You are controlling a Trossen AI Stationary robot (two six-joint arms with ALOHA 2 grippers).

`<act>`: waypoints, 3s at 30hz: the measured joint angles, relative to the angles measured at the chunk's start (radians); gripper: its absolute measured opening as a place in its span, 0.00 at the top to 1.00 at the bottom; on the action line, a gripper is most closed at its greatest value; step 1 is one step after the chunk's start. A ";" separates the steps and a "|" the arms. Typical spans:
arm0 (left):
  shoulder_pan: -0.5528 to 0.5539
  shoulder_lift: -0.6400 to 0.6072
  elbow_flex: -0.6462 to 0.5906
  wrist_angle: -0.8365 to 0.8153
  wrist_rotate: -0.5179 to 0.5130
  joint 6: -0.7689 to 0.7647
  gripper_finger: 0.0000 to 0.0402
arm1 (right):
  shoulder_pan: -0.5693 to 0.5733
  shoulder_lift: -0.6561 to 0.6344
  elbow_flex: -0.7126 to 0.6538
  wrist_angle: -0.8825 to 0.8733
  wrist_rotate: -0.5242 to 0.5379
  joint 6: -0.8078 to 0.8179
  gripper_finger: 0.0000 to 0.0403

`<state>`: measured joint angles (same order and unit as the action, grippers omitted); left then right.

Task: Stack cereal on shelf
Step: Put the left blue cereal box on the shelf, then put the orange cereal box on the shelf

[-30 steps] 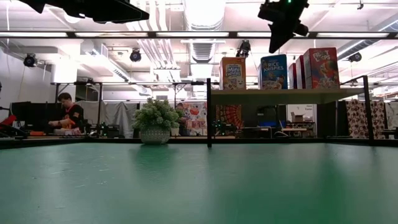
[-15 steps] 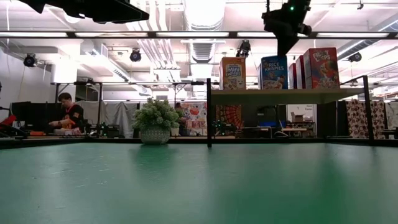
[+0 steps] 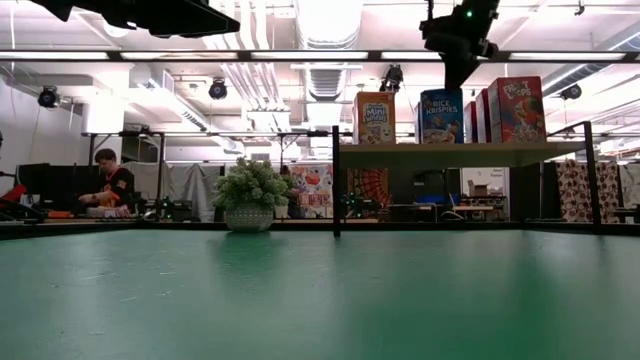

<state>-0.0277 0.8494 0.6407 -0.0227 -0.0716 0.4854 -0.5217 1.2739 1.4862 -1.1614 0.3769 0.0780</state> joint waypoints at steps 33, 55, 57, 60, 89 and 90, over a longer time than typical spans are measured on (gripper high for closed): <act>0.000 0.000 0.000 0.000 0.000 0.000 0.53 | 0.005 -0.002 -0.107 0.125 -0.106 -0.052 0.98; 0.000 0.000 0.000 0.000 0.000 -0.001 0.53 | 0.032 -0.015 -0.114 0.221 -0.011 -0.106 0.98; 0.000 0.000 0.000 0.002 0.000 -0.008 0.53 | 0.059 -0.035 -0.115 0.224 -0.012 -0.106 0.98; 0.000 0.000 0.000 0.022 0.000 -0.036 0.53 | 0.120 -0.066 -0.130 0.228 -0.010 -0.099 0.98; -0.225 0.532 0.666 -1.152 0.121 -1.674 0.53 | 0.611 -0.311 -0.722 1.151 -0.018 -0.446 0.98; -0.265 0.554 0.679 -1.185 0.126 -1.735 0.53 | 0.611 -0.321 -0.722 1.151 -0.018 -0.445 0.98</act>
<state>-0.2932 1.4034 1.3195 -1.2078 0.0543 -1.2501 0.0891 0.9531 0.7643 -0.0105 0.3588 -0.3672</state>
